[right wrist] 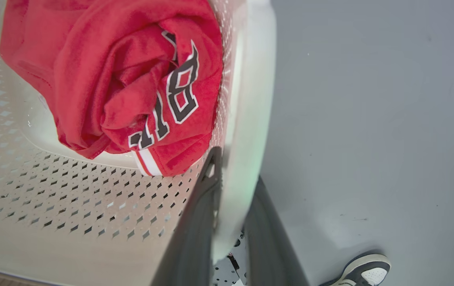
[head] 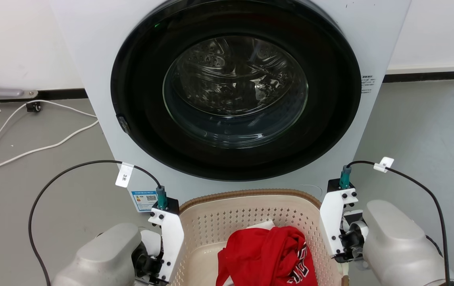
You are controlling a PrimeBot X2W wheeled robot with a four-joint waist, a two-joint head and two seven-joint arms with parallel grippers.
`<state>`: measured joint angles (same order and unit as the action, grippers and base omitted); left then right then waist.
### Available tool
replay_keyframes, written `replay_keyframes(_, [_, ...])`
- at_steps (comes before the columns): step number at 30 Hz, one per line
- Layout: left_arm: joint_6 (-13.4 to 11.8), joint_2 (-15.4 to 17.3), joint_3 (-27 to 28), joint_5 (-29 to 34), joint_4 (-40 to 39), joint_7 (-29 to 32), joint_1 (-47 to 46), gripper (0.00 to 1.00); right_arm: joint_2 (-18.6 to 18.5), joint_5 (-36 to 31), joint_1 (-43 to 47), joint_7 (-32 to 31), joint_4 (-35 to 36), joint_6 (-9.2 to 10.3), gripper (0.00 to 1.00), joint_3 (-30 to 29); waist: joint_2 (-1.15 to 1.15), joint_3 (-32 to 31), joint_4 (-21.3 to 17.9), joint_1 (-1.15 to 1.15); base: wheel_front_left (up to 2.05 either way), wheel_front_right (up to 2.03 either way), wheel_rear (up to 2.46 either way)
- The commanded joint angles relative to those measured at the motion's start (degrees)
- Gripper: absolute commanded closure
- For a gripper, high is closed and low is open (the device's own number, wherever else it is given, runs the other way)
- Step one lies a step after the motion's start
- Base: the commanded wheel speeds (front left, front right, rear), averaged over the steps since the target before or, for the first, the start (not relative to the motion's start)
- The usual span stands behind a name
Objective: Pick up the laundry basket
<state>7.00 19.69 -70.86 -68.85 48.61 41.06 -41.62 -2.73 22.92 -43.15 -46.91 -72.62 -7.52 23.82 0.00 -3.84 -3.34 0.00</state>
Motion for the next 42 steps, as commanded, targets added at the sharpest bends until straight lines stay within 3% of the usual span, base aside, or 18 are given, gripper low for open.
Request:
replay_keyframes(1, [0.81, -0.63, -0.62, 0.15, -0.15, -0.42, -0.19, 1.00, -0.26, 0.27, 0.07, 0.83, 0.67, 0.05, 1.00, 0.51, 0.00, -0.06, 0.04, 0.00, 0.00, 0.00, 0.00])
replay_keyframes(42, [0.81, -1.72, -2.29, -2.86, 1.42, -0.73, -1.98, 1.00, -0.18, 0.70, -0.80, 1.75, -0.79, 0.04, 1.00, 2.48, 0.00, -0.10, 0.21, 0.00, 0.00, 0.00, 0.00])
